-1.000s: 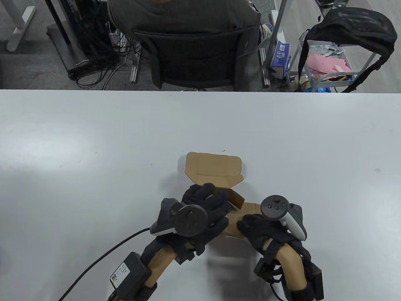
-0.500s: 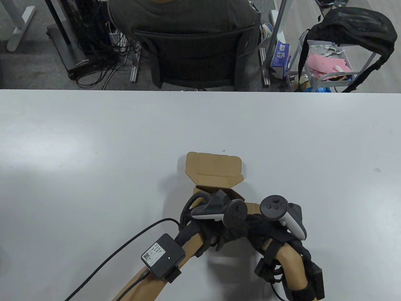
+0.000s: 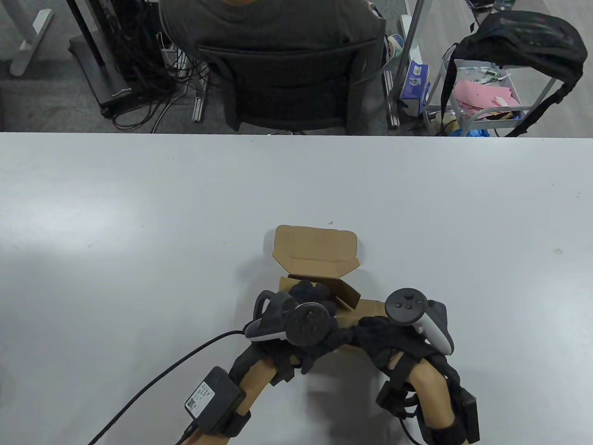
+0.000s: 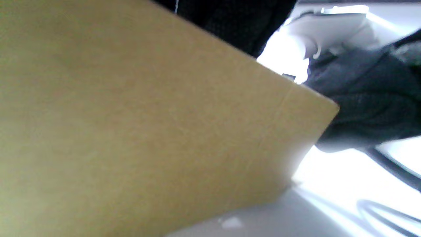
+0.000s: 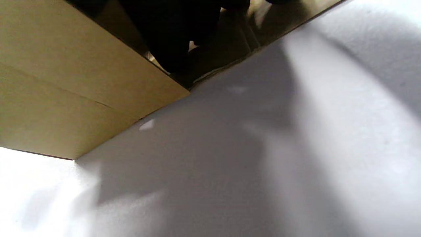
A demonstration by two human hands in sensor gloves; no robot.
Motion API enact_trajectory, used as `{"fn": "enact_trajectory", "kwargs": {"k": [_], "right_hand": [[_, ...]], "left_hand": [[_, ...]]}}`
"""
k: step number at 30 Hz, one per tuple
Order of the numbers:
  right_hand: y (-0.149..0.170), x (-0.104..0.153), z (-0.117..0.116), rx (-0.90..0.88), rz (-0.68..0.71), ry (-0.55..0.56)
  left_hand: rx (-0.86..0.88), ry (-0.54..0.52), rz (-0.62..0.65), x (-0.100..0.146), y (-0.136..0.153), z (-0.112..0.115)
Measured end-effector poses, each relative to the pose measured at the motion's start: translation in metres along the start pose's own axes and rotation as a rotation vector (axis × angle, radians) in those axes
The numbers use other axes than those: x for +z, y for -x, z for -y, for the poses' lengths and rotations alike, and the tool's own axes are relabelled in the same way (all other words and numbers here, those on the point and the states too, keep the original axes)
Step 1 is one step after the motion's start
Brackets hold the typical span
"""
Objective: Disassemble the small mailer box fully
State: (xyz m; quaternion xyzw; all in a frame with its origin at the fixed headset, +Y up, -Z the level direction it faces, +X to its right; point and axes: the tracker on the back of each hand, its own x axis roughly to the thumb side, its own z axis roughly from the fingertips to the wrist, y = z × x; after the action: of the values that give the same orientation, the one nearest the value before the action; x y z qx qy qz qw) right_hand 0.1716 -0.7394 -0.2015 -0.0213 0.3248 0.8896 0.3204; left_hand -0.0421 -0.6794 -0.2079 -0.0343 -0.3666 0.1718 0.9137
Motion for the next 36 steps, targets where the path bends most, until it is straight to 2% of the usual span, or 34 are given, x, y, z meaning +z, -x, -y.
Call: {"fn": "enact_trajectory", "kwargs": {"k": [2, 6, 12, 16, 18, 21, 24, 29, 33, 36], "right_hand": [[0.0, 0.0, 0.0, -0.004, -0.002, 0.0], [0.001, 0.0, -0.001, -0.006, -0.005, 0.002], [0.001, 0.0, 0.0, -0.014, -0.006, 0.003], [0.001, 0.0, 0.0, -0.012, -0.006, 0.004], [0.001, 0.0, -0.001, 0.0, -0.006, 0.007], [-0.001, 0.0, -0.002, 0.025, -0.003, 0.01], [-0.003, 0.001, -0.003, 0.051, 0.002, 0.012], [-0.011, 0.003, -0.004, 0.089, 0.029, 0.032], [-0.024, 0.01, -0.003, 0.174, 0.065, 0.152], [-0.03, 0.014, -0.005, 0.211, 0.093, 0.172]], "left_hand": [[0.007, 0.032, -0.015, 0.009, 0.006, -0.004], [0.056, -0.032, -0.026, 0.027, 0.019, -0.009], [0.03, -0.1, -0.069, 0.051, 0.033, -0.014], [-0.038, -0.118, -0.152, 0.056, 0.046, -0.016], [-0.061, -0.17, -0.2, 0.058, 0.053, -0.017], [-0.013, -0.184, -0.27, 0.062, 0.064, -0.02], [-0.021, -0.259, -0.33, 0.069, 0.072, -0.03], [-0.103, -0.243, -0.497, 0.078, 0.094, -0.029], [-0.096, -0.12, -0.592, 0.078, 0.11, -0.018], [-0.068, -0.024, -0.647, 0.078, 0.119, -0.009]]}}
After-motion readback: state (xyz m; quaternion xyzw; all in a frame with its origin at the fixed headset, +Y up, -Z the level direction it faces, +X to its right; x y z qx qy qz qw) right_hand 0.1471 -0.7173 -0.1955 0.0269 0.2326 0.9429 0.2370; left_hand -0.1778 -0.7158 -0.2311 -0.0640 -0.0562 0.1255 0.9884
